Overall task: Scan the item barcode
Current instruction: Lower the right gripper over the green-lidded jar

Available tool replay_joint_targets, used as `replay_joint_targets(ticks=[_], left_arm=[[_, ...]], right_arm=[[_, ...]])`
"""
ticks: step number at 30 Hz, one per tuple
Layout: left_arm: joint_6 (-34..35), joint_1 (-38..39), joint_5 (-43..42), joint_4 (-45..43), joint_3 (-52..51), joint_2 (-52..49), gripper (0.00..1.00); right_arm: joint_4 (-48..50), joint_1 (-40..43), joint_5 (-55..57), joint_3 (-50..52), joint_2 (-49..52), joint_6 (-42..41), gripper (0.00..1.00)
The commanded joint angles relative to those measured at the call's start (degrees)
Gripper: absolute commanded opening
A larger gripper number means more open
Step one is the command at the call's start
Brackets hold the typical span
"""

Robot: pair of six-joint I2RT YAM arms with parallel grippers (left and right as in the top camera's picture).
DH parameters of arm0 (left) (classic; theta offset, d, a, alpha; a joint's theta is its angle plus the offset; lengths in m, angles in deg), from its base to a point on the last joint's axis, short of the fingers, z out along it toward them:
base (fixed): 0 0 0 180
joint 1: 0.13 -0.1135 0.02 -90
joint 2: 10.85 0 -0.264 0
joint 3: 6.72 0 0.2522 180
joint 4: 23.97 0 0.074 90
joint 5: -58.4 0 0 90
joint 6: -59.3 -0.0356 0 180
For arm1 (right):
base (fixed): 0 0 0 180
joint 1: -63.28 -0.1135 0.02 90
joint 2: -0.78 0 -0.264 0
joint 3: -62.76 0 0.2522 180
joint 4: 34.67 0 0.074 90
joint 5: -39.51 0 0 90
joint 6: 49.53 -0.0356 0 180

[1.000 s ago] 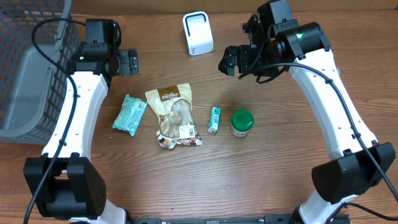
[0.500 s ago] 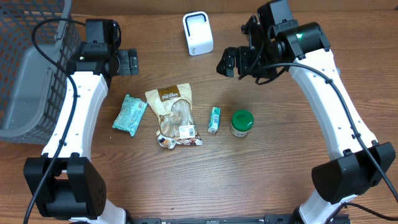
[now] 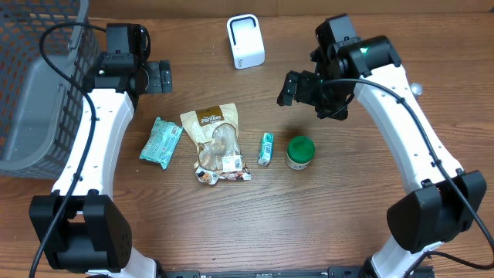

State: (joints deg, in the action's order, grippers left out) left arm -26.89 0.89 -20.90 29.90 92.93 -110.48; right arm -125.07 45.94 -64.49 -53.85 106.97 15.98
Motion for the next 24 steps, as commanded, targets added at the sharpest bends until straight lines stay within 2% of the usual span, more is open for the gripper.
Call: replay_joint_targets(ticks=[1, 5, 12, 24], left_arm=[[-1.27, 0.17, 0.17, -0.02, 1.16, 1.03, 1.00], [-1.27, 0.17, 0.17, -0.02, 1.16, 1.03, 1.00], [-1.27, 0.17, 0.17, -0.02, 1.16, 1.03, 1.00], [-1.27, 0.17, 0.17, -0.02, 1.16, 1.03, 1.00]], right_arm=[[1.16, 0.02, 1.99, 3.23, -0.28, -2.82, 1.00], [2.08, 0.02, 2.01, 6.73, -0.26, -2.91, 1.00], [4.09, -0.11, 7.58, 12.98, -0.26, -10.21, 1.00], [11.63, -2.67, 7.54, 20.65, -0.26, -10.27, 1.00]])
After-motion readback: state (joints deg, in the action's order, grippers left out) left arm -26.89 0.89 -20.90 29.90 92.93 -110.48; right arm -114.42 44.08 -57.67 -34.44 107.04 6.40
